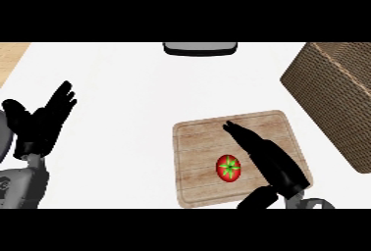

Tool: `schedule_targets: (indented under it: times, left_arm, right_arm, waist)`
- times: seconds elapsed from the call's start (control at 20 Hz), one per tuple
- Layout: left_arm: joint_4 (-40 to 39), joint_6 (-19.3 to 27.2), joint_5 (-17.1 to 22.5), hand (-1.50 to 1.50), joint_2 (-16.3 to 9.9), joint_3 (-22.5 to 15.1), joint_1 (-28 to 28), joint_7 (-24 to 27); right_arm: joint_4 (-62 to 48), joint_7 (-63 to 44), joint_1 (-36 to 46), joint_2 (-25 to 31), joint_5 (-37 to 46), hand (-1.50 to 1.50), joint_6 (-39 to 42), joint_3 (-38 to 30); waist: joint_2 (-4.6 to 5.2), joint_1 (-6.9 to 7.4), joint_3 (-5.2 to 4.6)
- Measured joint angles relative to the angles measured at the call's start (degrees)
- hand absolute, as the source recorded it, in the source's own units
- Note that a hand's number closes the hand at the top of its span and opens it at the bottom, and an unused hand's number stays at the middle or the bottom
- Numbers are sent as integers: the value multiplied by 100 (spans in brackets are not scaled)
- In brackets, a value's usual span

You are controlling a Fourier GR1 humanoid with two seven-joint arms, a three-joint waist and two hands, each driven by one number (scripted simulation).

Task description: Pick the tomato from the cutting board and place it in the basket

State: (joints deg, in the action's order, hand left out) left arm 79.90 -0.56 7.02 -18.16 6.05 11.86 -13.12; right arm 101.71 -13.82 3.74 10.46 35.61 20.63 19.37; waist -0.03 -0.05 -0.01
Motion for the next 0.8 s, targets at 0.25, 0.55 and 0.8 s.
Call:
schedule_targets:
  times: [0.25,0.55,0.8]
  left_arm:
    - [-113,-70,-86,0,78,94,31,75]
    - [-182,-167,-186,0,109,176,74,114]
    - [-150,-208,-247,0,177,207,-40,230]
  right_arm:
    - [-230,245,-186,-67,447,-150,-266,115]
    - [-489,279,-189,-145,829,-150,-356,142]
    - [-793,348,-58,-233,1272,150,-456,388]
  waist:
    - [1,-1,1]
    - [2,0,1]
    - [-2,8,-2]
